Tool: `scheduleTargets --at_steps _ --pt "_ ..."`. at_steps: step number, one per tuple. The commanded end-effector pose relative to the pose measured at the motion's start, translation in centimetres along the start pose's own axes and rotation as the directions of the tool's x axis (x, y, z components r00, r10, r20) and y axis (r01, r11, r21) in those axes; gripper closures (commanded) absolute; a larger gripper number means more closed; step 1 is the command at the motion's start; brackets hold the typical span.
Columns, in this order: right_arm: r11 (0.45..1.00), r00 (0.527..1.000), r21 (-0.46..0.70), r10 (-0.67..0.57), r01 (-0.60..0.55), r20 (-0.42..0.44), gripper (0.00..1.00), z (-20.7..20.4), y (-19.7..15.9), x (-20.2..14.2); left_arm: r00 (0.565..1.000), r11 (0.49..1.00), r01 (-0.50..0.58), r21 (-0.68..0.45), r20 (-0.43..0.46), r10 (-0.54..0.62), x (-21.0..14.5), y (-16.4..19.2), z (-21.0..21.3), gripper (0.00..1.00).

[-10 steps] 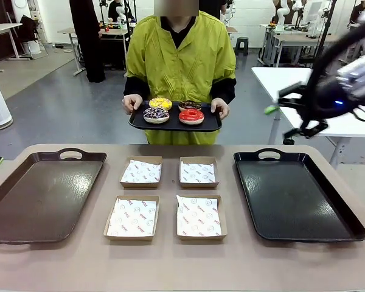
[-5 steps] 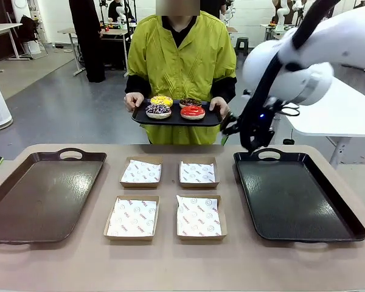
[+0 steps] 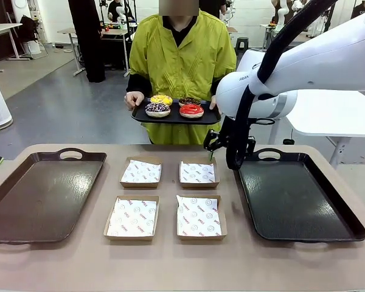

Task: Individually package the donuts and arrange them on the tray.
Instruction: Pick up one Paper togo box.

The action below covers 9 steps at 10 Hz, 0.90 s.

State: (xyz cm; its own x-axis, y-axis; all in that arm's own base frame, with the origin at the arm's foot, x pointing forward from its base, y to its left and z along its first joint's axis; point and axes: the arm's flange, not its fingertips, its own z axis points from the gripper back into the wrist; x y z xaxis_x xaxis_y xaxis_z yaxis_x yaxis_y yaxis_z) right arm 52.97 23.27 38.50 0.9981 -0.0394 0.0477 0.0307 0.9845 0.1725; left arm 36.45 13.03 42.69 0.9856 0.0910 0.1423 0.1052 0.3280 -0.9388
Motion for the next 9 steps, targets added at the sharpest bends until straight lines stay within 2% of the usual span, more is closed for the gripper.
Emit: scheduleTargets --at_steps 1,6,9 --pt "1.0 1.0 -0.009 -0.009 0.009 -0.005 0.0 0.0 -0.6 0.1 1.0 1.0 0.009 -0.011 0.009 -0.009 0.0 -0.1 0.1 0.0" --pt "1.0 1.0 -0.004 -0.011 0.011 -0.001 0.0 0.0 -0.6 0.3 1.0 1.0 0.009 -0.011 0.009 -0.009 0.0 -0.1 0.1 0.0" --pt "0.989 1.0 -0.148 0.001 -0.005 -0.022 0.0 -2.9 2.0 2.2 1.0 1.0 0.009 -0.011 0.009 -0.009 0.0 -0.1 0.1 0.0"
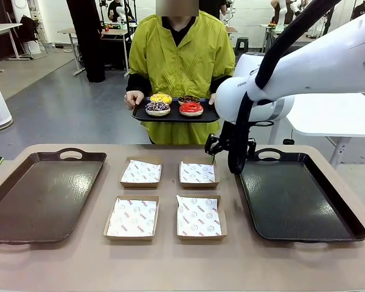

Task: Individually package the donuts and arrange them on the tray.
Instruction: Pick up one Paper togo box.

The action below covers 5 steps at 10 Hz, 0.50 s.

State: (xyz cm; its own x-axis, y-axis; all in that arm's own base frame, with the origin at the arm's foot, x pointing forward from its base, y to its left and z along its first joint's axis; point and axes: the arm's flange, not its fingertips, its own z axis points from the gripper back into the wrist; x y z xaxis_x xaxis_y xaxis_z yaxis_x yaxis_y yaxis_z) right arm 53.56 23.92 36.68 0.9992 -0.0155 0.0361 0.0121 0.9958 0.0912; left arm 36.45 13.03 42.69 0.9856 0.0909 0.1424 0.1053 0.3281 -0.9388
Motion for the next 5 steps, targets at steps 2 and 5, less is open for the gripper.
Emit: scheduleTargets --at_steps 2,5 --pt "0.996 0.999 -0.087 0.001 -0.004 -0.036 0.0 -2.9 2.8 3.5 1.0 1.0 0.009 -0.011 0.009 -0.009 0.0 -0.1 0.1 0.0" --pt "0.996 0.998 -0.088 -0.006 0.0 -0.066 0.0 -5.3 3.0 5.0 1.0 1.0 0.009 -0.011 0.009 -0.009 0.0 -0.1 0.1 0.0"
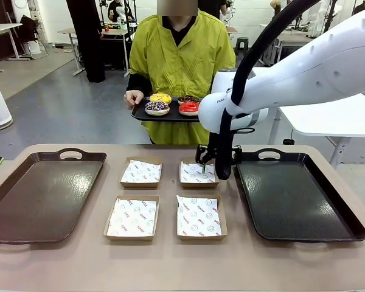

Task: Individually package the donuts and arrange them on the tray.
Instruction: Pick up one Paper togo box.

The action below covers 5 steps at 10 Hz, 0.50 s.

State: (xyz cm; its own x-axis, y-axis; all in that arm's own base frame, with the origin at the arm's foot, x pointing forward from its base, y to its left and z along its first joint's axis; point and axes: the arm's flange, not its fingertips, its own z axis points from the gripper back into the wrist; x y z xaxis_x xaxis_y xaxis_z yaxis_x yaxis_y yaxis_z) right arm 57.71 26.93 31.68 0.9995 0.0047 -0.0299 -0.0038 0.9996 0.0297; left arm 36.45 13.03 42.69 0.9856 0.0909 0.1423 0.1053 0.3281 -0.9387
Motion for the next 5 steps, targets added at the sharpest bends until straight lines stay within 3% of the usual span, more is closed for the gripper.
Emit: scheduleTargets --at_steps 1,2,3,4,5 --pt "1.0 1.0 -0.021 -0.017 0.017 0.0 0.59 0.01 0.33 1.2 1.0 1.0 0.009 -0.011 0.009 -0.009 -0.01 -0.12 0.12 0.0" --pt "1.0 1.0 -0.017 -0.024 0.024 0.007 0.59 0.24 0.26 1.19 1.0 1.0 0.009 -0.011 0.009 -0.009 -0.01 -0.12 0.12 0.0" --pt "0.999 0.999 -0.013 -0.03 0.03 0.015 1.0 0.49 0.22 1.18 1.0 1.0 0.009 -0.011 0.009 -0.009 -0.01 -0.12 0.12 0.0" --pt "0.999 0.999 -0.012 -0.033 0.033 0.015 0.65 0.56 0.17 1.19 1.0 1.0 0.009 -0.011 0.009 -0.009 -0.01 -0.12 0.12 0.0" --pt "0.999 0.999 -0.012 -0.038 0.038 0.015 1.0 0.5 0.15 1.25 1.0 1.0 0.009 -0.011 0.009 -0.009 -0.01 -0.12 0.12 0.0"
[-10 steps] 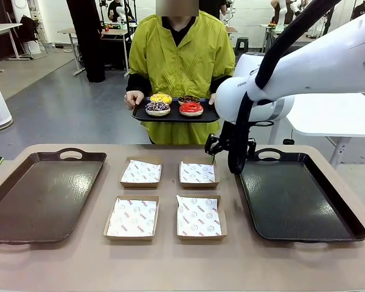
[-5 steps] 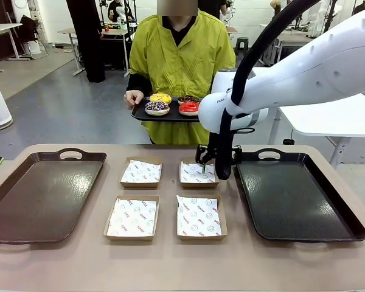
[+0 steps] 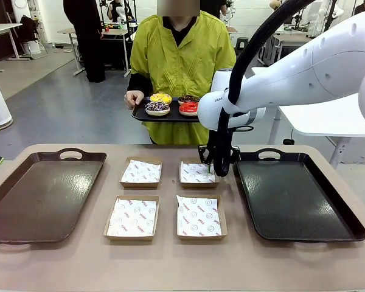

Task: Individually package the donuts and arrange them on the tray.
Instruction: Pick up one Paper togo box.

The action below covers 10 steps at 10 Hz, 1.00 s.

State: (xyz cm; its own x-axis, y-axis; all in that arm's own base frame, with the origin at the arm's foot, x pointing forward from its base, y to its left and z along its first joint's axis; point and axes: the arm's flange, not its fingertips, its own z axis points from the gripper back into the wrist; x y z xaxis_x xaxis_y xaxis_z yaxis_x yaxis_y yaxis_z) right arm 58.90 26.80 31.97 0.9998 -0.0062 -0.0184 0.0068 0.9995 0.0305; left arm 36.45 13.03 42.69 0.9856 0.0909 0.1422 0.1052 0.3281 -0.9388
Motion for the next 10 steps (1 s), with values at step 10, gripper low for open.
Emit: scheduleTargets --at_steps 10 --pt "0.999 0.999 0.004 -0.036 0.036 -0.006 1.0 7.3 0.8 -1.8 1.0 1.0 0.01 -0.011 0.009 -0.009 0.0 -0.1 0.1 0.0"
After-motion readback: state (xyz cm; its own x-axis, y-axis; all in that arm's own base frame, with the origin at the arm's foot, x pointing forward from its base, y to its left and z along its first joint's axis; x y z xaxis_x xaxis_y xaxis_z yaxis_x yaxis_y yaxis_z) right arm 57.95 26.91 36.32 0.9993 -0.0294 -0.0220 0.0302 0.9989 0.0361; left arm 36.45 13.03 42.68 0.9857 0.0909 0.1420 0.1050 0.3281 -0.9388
